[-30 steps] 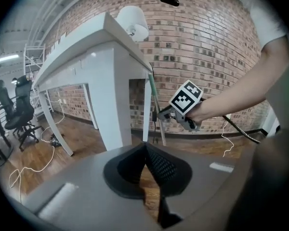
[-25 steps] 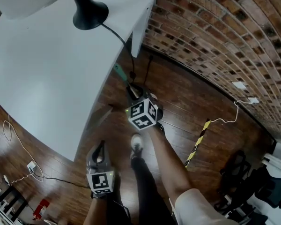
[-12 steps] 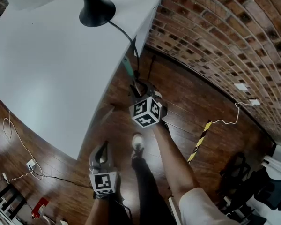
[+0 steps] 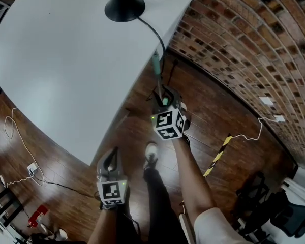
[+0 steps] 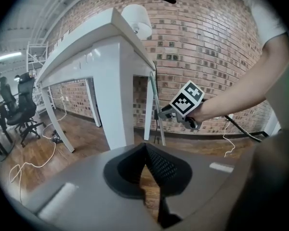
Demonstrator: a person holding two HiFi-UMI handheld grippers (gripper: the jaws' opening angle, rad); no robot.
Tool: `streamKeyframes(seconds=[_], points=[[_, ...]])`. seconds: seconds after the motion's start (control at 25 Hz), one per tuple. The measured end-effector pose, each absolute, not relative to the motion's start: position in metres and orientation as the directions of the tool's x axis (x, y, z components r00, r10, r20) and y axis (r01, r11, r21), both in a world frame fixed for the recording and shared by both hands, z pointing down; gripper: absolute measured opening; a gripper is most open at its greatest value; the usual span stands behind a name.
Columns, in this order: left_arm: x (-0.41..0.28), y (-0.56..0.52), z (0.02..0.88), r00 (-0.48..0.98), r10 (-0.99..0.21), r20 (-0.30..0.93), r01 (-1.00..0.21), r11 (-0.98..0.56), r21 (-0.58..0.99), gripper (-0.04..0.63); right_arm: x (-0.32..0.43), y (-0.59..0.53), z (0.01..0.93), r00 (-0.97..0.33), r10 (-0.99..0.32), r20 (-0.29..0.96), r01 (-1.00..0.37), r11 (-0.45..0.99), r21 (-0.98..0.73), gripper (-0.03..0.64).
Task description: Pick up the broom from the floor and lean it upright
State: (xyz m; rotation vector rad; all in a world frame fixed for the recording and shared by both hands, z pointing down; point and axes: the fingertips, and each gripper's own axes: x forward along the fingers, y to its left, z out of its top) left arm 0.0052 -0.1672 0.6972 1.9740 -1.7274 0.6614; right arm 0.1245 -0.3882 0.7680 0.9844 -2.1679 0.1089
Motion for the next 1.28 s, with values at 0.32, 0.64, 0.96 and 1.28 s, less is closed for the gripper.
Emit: streamKeyframes(seconds=[0.32, 0.64, 0.96, 1.28], points=[[0.004, -0.175, 0.699, 0.108, -0.781, 0.616, -0.992, -0.123, 0.018, 0.000, 0.154, -0.356, 0.761, -0.390, -0.671, 0.630, -0.759, 0.622, 0.192, 0.012], [0.009, -0.181, 0.700, 0.123, -0.766, 0.630, -0.990, -0.135, 0.028, 0.000, 0.167, -0.326, 0.746, -0.396, -0.687, 0.609, -0.794, 0.589, 0.148, 0.012], [0.016, -0.177, 0.686, 0.166, -0.750, 0.640, -0.986, -0.147, 0.084, 0.000, 0.175, -0.290, 0.687, -0.401, -0.747, 0.531, -0.843, 0.527, 0.105, 0.012], [0.027, -0.157, 0.636, 0.283, -0.759, 0.586, -0.956, -0.276, 0.104, 0.000, 0.198, -0.236, 0.612, -0.299, -0.827, 0.477, -0.918, 0.386, 0.092, 0.012]])
